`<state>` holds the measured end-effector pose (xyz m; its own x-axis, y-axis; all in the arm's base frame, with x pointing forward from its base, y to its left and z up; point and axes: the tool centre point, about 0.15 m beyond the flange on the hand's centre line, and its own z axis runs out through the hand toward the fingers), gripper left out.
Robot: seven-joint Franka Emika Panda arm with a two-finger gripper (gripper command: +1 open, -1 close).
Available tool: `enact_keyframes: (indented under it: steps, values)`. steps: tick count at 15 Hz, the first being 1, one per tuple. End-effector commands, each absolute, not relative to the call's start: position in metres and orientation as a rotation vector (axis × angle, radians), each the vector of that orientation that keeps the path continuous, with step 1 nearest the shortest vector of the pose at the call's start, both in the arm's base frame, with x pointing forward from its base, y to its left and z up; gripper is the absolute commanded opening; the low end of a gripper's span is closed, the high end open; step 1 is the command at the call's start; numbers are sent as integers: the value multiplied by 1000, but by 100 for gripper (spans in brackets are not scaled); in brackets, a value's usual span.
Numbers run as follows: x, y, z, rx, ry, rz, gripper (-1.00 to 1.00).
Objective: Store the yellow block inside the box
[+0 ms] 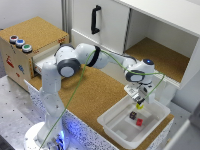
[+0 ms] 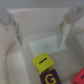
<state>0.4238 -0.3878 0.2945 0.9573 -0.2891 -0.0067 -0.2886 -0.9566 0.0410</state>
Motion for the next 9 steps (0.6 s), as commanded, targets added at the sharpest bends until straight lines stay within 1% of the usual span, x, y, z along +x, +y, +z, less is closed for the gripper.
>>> enact_keyframes:
  steps: [1, 6, 8, 9]
  values:
    - [415, -364, 336, 3151, -381, 2, 100]
    - [393, -291, 380, 3171, -321, 76, 100]
    - [390, -243, 402, 3176, -240, 117, 100]
    - [390, -221, 408, 3189, -223, 102, 100]
